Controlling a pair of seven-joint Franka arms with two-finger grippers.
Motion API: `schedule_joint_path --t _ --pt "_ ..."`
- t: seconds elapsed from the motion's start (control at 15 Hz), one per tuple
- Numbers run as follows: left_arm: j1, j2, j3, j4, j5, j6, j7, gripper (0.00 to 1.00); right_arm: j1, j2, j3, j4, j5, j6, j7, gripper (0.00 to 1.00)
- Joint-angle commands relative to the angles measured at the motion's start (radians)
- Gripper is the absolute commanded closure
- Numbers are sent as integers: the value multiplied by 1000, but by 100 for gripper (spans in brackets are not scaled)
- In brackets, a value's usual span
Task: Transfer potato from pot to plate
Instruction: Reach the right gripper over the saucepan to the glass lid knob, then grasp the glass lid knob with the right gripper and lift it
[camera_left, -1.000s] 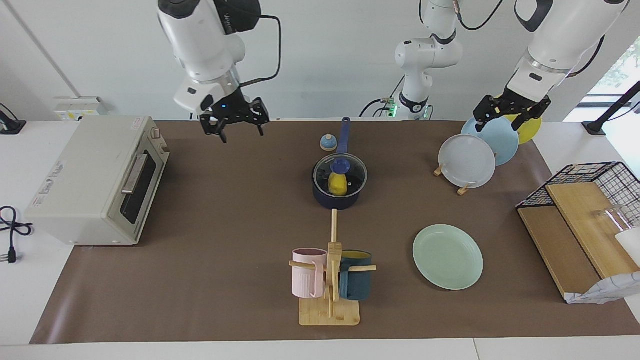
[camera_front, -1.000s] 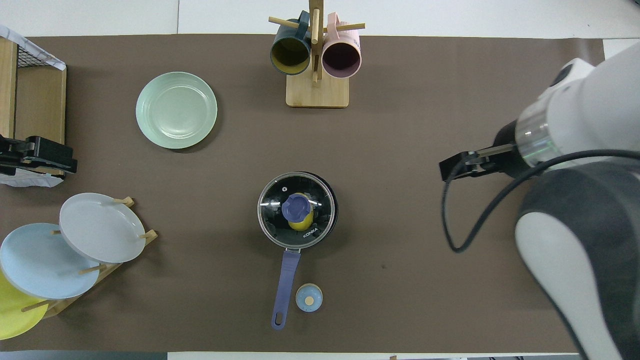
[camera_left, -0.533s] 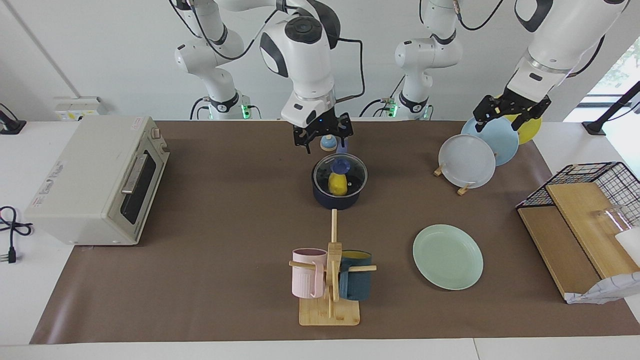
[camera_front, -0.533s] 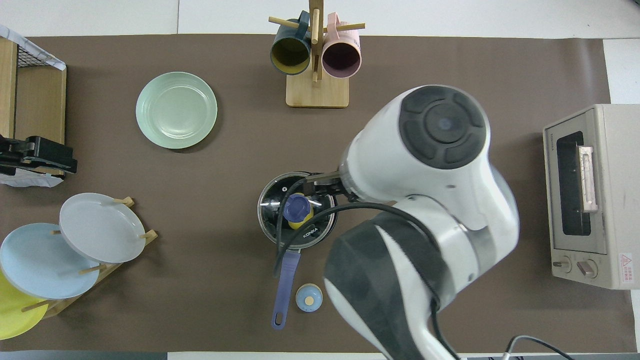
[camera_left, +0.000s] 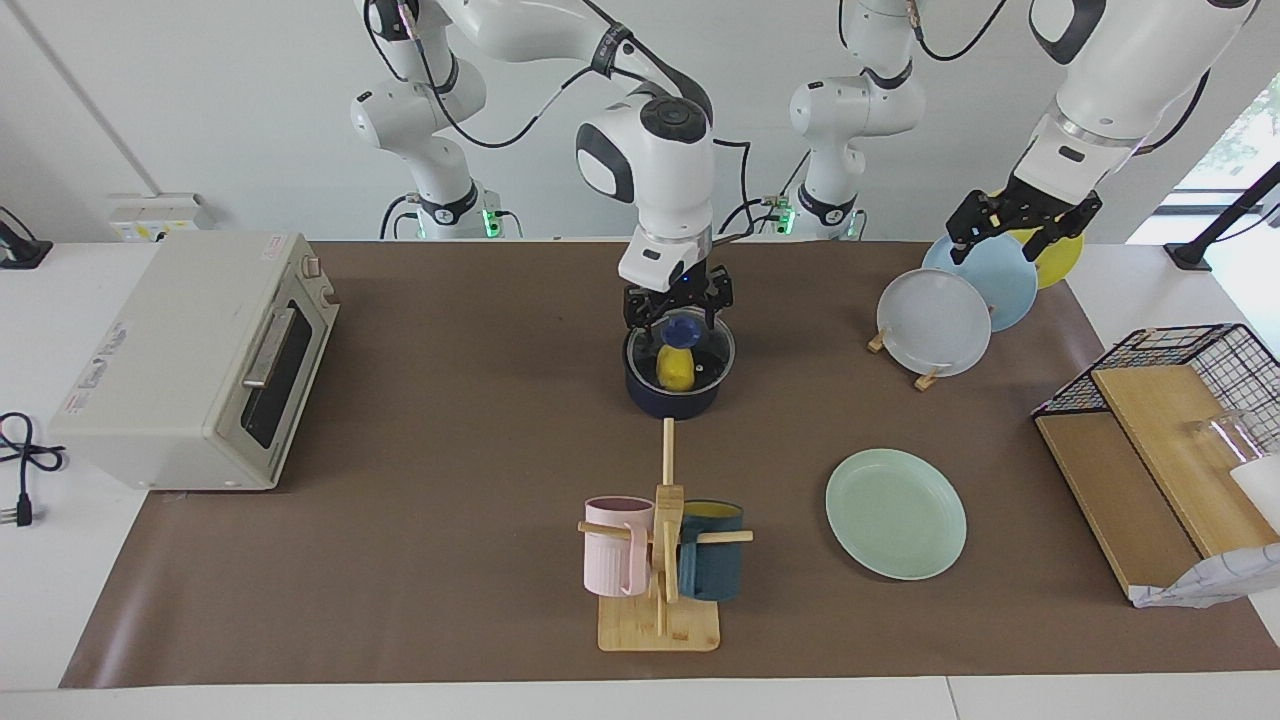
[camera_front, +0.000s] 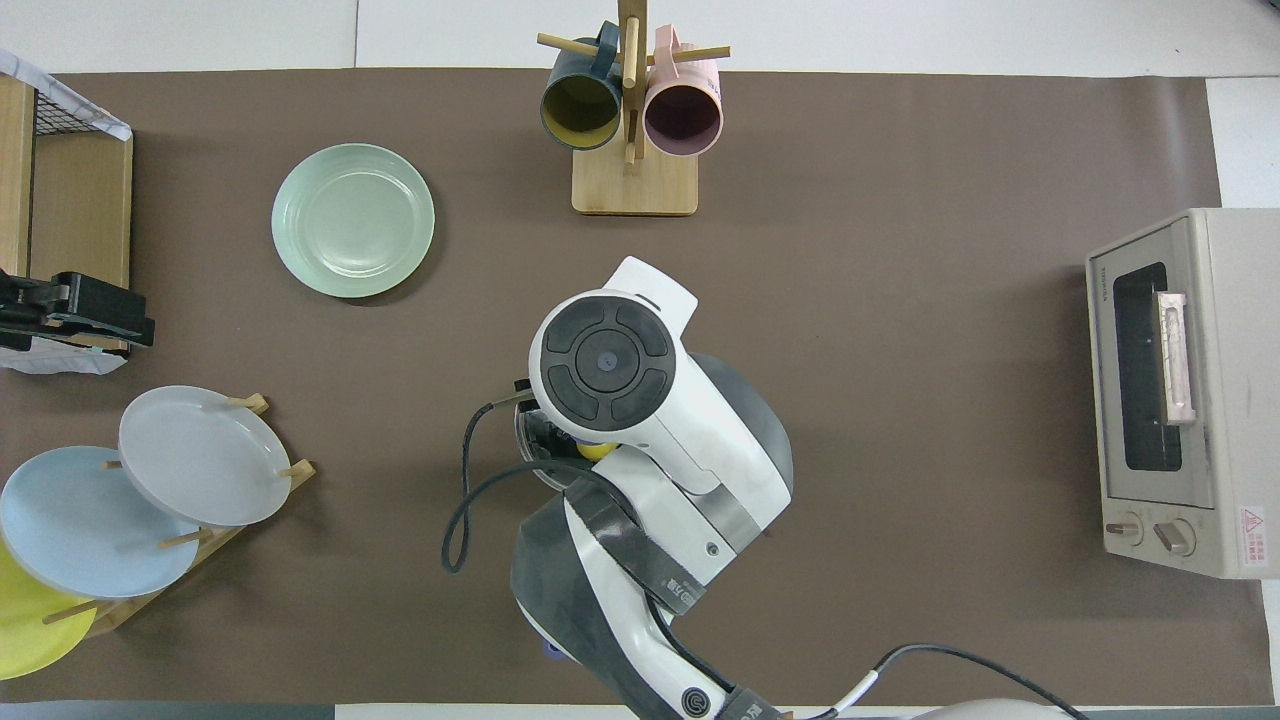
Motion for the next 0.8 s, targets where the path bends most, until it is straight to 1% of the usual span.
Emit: schedule_joint_path --t 0.0,0.33,0.53,0.73 --pt "16 -18 -9 -12 -13 -4 -7 0 13 -28 -4 -68 -17 58 16 0" --pt "16 -18 -9 -11 -13 -4 -9 0 22 -42 -4 -107 -15 84 52 0" --pt "16 -18 -9 -11 -13 -4 -7 0 26 -57 -4 -154 -15 140 53 0" --pt "16 -18 -9 -12 -13 -4 -7 0 40 -62 -4 -174 -14 147 52 0"
